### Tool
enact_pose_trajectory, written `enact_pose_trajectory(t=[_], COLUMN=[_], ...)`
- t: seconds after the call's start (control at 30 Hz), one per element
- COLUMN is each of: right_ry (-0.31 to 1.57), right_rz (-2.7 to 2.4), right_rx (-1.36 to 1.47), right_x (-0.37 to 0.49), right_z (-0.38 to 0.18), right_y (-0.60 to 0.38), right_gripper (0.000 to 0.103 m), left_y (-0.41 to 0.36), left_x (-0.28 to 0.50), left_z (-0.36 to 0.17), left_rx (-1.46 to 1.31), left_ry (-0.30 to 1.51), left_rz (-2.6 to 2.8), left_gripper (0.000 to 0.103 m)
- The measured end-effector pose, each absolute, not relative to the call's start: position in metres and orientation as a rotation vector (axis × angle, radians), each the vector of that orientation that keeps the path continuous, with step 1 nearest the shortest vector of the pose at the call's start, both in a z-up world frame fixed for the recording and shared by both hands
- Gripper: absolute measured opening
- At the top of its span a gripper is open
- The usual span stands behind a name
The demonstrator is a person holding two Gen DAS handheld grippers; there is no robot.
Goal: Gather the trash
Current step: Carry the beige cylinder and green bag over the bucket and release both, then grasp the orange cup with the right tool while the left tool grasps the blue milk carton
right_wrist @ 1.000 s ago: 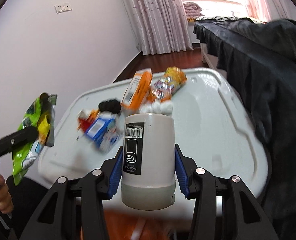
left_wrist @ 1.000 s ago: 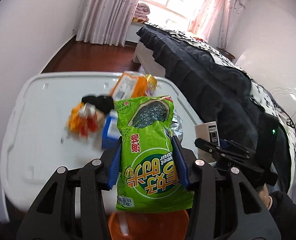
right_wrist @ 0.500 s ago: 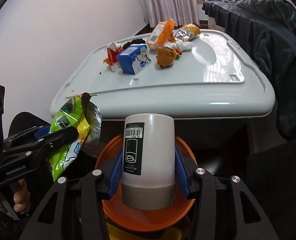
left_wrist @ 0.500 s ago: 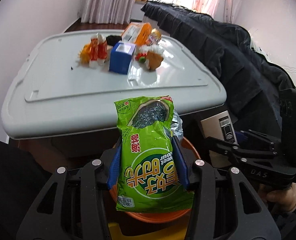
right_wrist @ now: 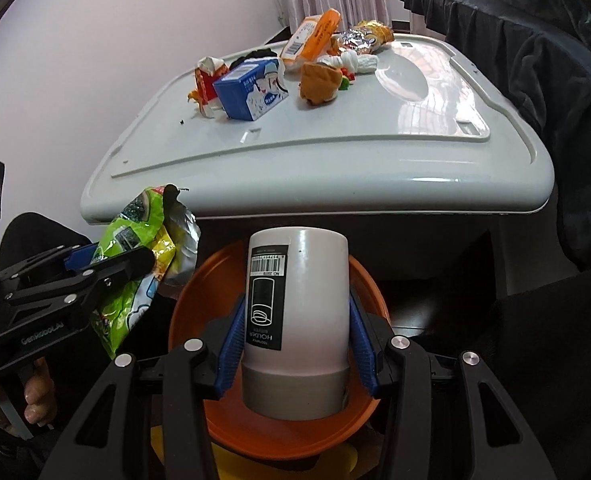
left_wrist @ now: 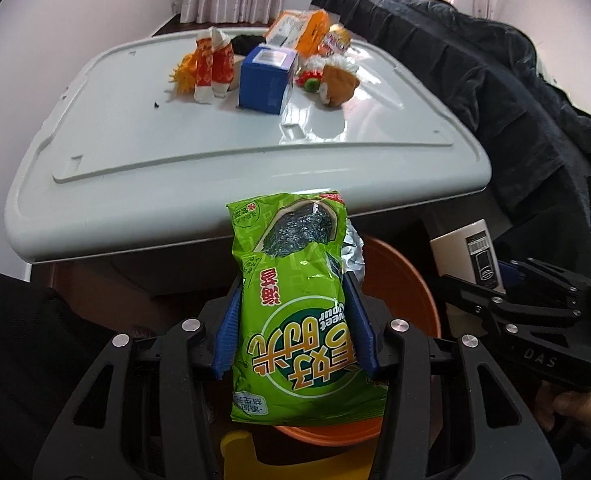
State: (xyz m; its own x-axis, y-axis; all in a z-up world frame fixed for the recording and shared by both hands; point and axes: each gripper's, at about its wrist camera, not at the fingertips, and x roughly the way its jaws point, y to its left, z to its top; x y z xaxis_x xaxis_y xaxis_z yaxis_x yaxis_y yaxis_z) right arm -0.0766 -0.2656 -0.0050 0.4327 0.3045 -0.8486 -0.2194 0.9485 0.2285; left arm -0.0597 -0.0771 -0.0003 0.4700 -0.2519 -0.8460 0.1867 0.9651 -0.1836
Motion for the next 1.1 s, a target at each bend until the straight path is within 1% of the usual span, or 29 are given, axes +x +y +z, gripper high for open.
enact_pose_trajectory(t=[0.13,0.2,0.23,0.27,0.3,0.33,0.37,0.43,0.67,0.73,0.77,0.8,0.83,0.93,1.03,1.1], right_ry=[1.084,1.087,1.089,1.091,1.086,1.073,1.067,1.062,1.053,1.029,1.01,0.991,0.975,0.948,0.982,1.007], right_rz=[0.323,0.325,0.326,0.322,0.316,0.308,0.307,0.301,0.307,0.308,0.305,0.302,0.302,0.287,0.264,0.253], right_rx=[0.092,0.092,0.092,0.093,0.095,0.1,0.108,0.117,0.156,0.143,0.13,0.114,0.099,0.094,0.158,0.183], right_x=[-0.076,-0.076,-0.076,-0.076,-0.076,-0.076,-0.076,-0.076,-0.055,-0.033,-0.021,-0.007,0.011,0.066,0.116,0.137], right_z=[-0.007,-0.007,-0.007,-0.007,-0.006,-0.003,-0.002,0.0,0.011,0.02,0.024,0.028,0.032,0.031,0.019,0.009], right_y=[-0.267,-0.267,-0.267,-0.267,-0.268,-0.269,-0.271,-0.273,-0.279,-0.278,-0.276,-0.274,-0.27,-0.262,-0.257,-0.253], right_gripper=[0.047,0.048,0.048,0.058,0.067,0.067,0.067,0.067,0.067,0.068,0.07,0.075,0.076,0.076,0.076,0.073], left_y=[-0.078,-0.079,-0.079,-0.079,-0.078,-0.077,-0.076,-0.074,-0.062,-0.058,-0.057,-0.056,-0.055,-0.051,-0.049,-0.049], left_x=[-0.059,-0.059,-0.059,-0.058,-0.059,-0.058,-0.058,-0.057,-0.048,-0.041,-0.039,-0.034,-0.03,-0.021,-0.021,-0.022], left_z=[-0.005,-0.006,-0.006,-0.006,-0.005,-0.005,-0.005,-0.005,0.0,0.006,0.007,0.01,0.012,0.013,0.007,0.002], left_rx=[-0.062,-0.059,-0.055,-0.052,-0.048,-0.05,-0.056,-0.064,-0.119,-0.124,-0.117,-0.103,-0.098,-0.116,-0.099,-0.082], left_ry=[1.07,1.076,1.08,1.083,1.083,1.081,1.079,1.084,1.085,1.059,1.046,1.022,1.006,0.973,0.967,0.977], left_rz=[-0.269,-0.272,-0.266,-0.258,-0.246,-0.243,-0.243,-0.237,-0.231,-0.222,-0.213,-0.189,-0.17,-0.145,-0.132,-0.135], left_gripper=[0.046,0.048,0.056,0.065,0.069,0.074,0.075,0.077,0.078,0.078,0.078,0.078,0.08,0.081,0.082,0.082])
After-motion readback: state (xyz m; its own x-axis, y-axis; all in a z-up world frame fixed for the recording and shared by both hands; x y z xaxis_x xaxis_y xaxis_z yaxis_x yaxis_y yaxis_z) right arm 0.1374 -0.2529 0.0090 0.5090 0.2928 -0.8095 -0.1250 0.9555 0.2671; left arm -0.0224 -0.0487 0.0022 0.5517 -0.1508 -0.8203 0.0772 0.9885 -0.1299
